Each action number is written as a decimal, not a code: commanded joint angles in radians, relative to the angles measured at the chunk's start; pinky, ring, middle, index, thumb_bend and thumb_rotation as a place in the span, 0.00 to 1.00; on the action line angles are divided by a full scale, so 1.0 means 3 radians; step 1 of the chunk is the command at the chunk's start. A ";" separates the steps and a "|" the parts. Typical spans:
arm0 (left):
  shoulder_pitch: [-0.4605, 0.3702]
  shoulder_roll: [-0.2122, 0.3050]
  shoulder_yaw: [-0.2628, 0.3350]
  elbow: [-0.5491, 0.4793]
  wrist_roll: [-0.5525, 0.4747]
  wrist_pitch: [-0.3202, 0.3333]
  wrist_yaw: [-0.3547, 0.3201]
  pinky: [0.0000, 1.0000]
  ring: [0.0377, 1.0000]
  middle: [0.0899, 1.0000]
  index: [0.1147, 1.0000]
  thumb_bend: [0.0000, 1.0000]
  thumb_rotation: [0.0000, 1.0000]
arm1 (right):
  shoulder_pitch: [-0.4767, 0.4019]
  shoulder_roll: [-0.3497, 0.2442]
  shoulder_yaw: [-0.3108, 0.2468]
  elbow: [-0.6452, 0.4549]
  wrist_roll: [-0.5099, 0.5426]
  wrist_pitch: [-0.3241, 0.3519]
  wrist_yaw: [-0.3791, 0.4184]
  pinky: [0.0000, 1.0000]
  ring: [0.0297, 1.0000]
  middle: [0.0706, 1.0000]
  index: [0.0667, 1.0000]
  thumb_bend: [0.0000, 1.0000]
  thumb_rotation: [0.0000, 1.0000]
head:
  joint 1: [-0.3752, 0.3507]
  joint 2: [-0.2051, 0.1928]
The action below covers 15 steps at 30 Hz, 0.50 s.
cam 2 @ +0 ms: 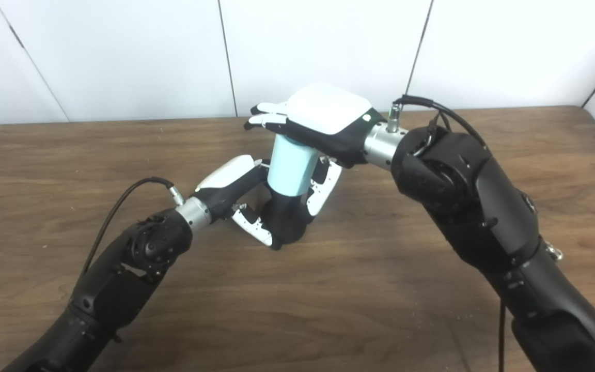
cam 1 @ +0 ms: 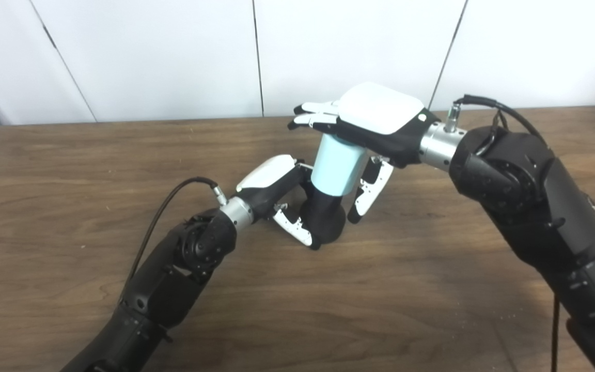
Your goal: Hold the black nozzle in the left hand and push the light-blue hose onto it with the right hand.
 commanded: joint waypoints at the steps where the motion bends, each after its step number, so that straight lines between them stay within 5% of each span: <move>1: 0.0031 0.0043 -0.0049 0.0070 0.0033 0.0107 -0.0185 1.00 0.60 0.44 0.42 0.53 0.00 | -0.0109 -0.0005 -0.0100 -0.0103 0.0019 -0.0073 -0.0135 0.83 0.91 0.98 0.93 1.00 0.32 | 0.0002 0.0005; 15: 0.0035 0.0041 -0.0049 0.0052 0.0054 0.0128 -0.0178 1.00 0.60 0.44 0.42 0.53 0.00 | -0.0096 0.0086 -0.0072 -0.0145 -0.0030 -0.0105 -0.0099 0.83 0.90 0.97 0.90 1.00 0.32 | 0.0002 0.0019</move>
